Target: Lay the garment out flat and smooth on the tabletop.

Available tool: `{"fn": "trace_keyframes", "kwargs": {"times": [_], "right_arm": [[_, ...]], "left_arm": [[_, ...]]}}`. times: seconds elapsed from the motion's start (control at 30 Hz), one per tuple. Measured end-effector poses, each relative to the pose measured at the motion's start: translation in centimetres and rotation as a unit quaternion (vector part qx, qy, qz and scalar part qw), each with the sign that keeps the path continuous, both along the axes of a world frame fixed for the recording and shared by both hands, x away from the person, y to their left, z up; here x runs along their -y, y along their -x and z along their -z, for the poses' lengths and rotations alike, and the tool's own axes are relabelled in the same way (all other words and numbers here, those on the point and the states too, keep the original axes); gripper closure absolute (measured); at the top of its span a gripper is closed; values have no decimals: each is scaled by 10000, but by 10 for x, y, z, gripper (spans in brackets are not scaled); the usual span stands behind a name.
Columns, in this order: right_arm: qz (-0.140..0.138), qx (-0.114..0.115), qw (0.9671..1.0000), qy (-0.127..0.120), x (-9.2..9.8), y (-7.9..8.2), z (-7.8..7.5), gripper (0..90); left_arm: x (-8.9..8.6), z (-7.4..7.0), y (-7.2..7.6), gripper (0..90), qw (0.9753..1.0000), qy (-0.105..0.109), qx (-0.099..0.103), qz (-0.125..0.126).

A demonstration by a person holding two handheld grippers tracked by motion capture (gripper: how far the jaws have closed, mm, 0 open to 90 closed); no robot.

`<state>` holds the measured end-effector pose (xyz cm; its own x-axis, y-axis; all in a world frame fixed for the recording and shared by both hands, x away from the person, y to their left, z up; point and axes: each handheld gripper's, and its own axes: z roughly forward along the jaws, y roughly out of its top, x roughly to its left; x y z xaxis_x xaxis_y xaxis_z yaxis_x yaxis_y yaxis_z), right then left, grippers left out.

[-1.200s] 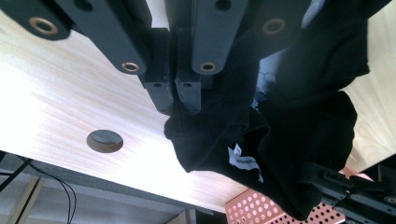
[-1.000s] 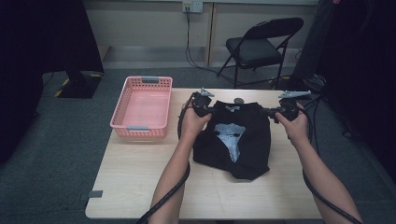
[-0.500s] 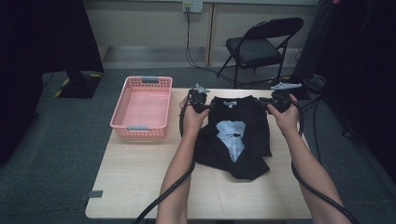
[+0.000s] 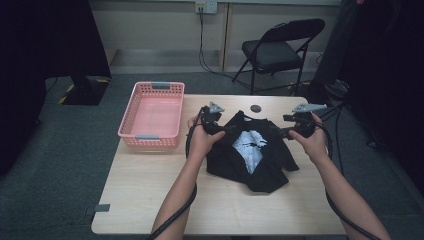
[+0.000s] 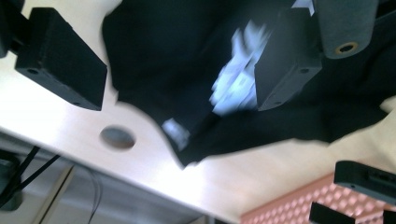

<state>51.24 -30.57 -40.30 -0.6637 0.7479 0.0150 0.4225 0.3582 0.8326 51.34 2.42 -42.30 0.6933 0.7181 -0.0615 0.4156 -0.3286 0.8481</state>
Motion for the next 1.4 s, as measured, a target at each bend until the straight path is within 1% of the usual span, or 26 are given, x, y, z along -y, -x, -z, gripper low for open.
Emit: {"fn": "trace_keyframes", "kwargs": {"times": [0.07,0.13,0.17,0.3,0.33,0.4,0.47,0.5,0.53,0.57,0.63,0.67,0.7,0.77,0.83,0.9,1.0,1.03,1.1,1.13,1.2,1.23,1.27,1.3,1.37,1.4], "right_arm": [[-111,-53,9999,2,2,10,7,144],[-232,-109,9996,83,5,20,15,144],[-281,-171,9994,46,6,24,19,144],[-418,-235,9988,11,9,39,29,146],[-436,-214,9988,71,10,45,31,146],[-484,-232,9985,45,10,52,34,146],[-547,-259,9981,59,9,61,38,144],[-577,-233,9980,68,8,66,40,144],[-613,-248,9978,61,8,71,42,143],[-621,-302,9976,102,7,77,45,143],[-705,-306,9968,202,6,86,50,140],[-743,-333,9964,254,7,90,52,138],[-771,-345,9961,264,8,96,55,138],[-797,-380,9956,316,11,104,58,138],[-766,-373,9955,424,15,110,61,138],[-728,-378,9951,552,20,115,64,136],[-672,-534,9943,637,29,121,71,136],[-661,-548,9940,672,31,122,73,138],[-582,-545,9942,727,36,124,78,141],[-534,-578,9943,724,39,126,81,142],[-526,-614,9942,709,42,128,83,142],[-521,-613,9934,813,44,130,85,141],[-521,-613,9934,813,44,130,85,141],[-512,-664,9918,961,45,131,87,141],[-509,-683,9916,971,45,131,88,137],[-507,-763,9920,873,47,130,89,127]], "left_arm": [[0,4,10,157,9999,16,-38,140],[1,10,22,157,9995,26,-51,317],[2,11,26,157,9994,9,-56,352],[3,21,48,158,9981,21,-44,608],[3,23,53,157,9980,13,-48,634],[2,27,62,158,9973,33,-34,732],[2,32,71,157,9967,47,-78,803],[1,35,75,157,9964,27,-71,839],[1,39,81,157,9962,22,-110,863],[1,42,84,158,9960,-16,-136,889],[0,48,92,157,9952,-83,-124,965],[-1,52,96,157,9947,-124,-175,1009],[-1,55,99,158,9943,-176,-214,1025],[-1,59,103,158,9927,-335,-273,1123],[-3,63,106,159,9924,-377,-321,1125],[-5,68,109,158,9926,-364,-364,1103],[-9,73,113,159,9920,-467,-364,1117],[-10,75,114,159,9918,-493,-348,1128],[-13,77,116,160,9923,-491,-289,1098],[-14,78,116,160,9922,-475,-269,1117],[-16,80,117,160,9916,-484,-169,1188],[-16,83,118,159,9903,-560,-54,1274],[-16,83,118,157,9903,-560,-54,1274],[-16,83,119,156,9900,-584,-11,1285],[-15,84,120,152,9901,-608,11,1265],[-15,84,120,151,9904,-593,18,1246]]}}
